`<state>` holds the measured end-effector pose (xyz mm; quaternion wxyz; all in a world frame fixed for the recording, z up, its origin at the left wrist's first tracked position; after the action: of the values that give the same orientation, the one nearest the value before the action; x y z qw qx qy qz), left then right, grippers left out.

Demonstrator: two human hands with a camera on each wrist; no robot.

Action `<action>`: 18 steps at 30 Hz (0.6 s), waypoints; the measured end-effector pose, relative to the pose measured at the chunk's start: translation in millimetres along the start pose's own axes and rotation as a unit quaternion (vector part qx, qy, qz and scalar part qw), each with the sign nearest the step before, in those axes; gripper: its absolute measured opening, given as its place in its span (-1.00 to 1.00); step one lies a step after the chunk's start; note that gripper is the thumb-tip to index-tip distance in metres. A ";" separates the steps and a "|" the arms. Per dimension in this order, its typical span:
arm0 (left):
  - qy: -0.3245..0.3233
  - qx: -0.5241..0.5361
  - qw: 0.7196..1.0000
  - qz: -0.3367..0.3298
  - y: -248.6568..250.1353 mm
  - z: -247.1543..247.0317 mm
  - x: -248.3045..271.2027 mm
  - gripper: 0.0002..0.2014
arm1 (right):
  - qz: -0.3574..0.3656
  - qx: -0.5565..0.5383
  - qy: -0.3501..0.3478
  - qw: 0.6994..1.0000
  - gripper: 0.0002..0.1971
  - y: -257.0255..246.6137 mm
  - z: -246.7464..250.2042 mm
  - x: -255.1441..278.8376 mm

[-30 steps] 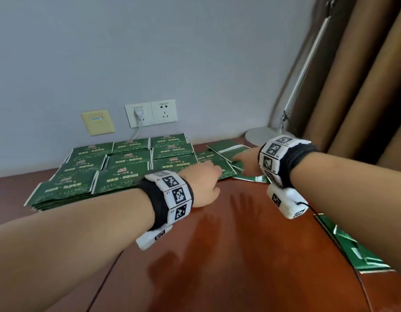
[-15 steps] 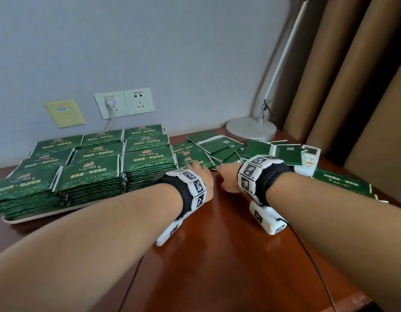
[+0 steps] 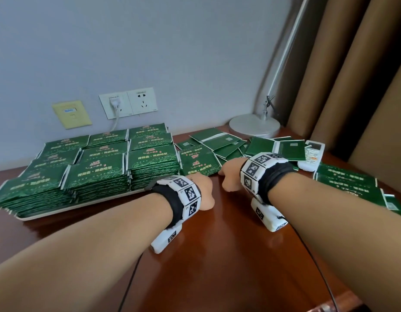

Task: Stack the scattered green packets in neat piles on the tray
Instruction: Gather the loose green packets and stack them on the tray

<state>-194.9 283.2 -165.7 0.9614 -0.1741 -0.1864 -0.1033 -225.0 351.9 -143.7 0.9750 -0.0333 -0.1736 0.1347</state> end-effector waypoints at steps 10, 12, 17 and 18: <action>-0.004 0.015 0.999 -0.033 11.3 -5.7 36.3 -0.87 | 0.001 0.005 -0.014 1.000 -0.23 -7.8 -13.2 29.6; 0.008 0.026 0.999 -0.027 6.8 -5.7 42.6 -0.80 | -0.002 0.006 -0.016 1.000 -0.19 -9.3 -15.7 35.9; 0.003 0.048 0.999 -0.024 -1.2 -13.3 59.6 -0.69 | -0.012 0.007 -0.026 1.000 -0.24 -13.3 -23.1 54.6; 0.005 0.051 0.998 -0.022 -2.6 -15.5 63.0 -0.58 | -0.015 0.006 -0.025 1.000 -0.24 -14.6 -24.4 58.3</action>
<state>-133.3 266.6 -153.6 0.9675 -0.1199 -0.1901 -0.1162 -160.2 353.5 -145.7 0.9724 -0.0214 -0.1975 0.1220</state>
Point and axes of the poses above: each hand's wrist, its own x-axis away from the middle knuckle, its own z-axis out of the back of the hand, y = z × x, the point moved 10 cm from there along -x, towards the middle knuckle, and after that the axes turned 10 degrees about -x, right-handed, at the moved point
